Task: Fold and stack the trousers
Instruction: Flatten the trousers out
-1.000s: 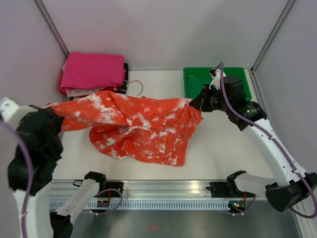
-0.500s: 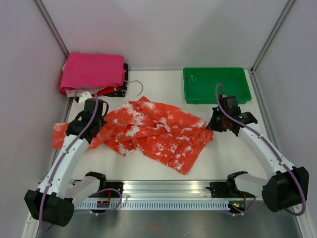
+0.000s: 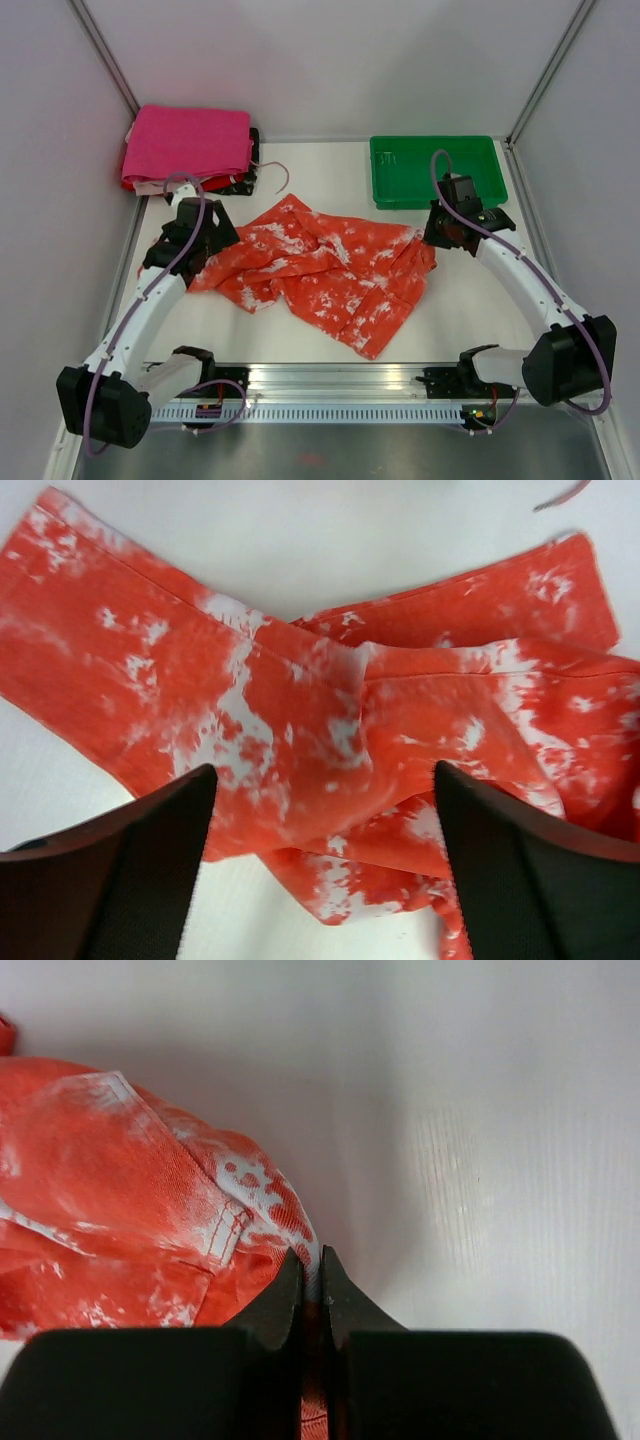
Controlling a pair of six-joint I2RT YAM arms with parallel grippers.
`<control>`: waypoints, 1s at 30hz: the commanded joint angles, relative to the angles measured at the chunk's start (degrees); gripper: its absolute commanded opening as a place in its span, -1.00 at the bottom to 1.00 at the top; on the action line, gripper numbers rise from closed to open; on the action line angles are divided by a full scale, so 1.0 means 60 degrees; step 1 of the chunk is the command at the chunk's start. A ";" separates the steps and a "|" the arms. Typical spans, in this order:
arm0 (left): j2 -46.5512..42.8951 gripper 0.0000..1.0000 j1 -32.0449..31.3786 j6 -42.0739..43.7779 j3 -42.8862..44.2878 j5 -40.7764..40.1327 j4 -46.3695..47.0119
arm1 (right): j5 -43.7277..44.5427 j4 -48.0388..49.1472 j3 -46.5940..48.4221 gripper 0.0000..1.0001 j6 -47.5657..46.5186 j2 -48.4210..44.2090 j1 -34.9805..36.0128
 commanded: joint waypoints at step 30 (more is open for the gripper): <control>0.4718 0.99 0.1152 -0.0735 0.1716 0.3703 0.2129 | -0.1580 0.0829 -0.1678 -1.00 -0.0113 -0.1546 -0.0139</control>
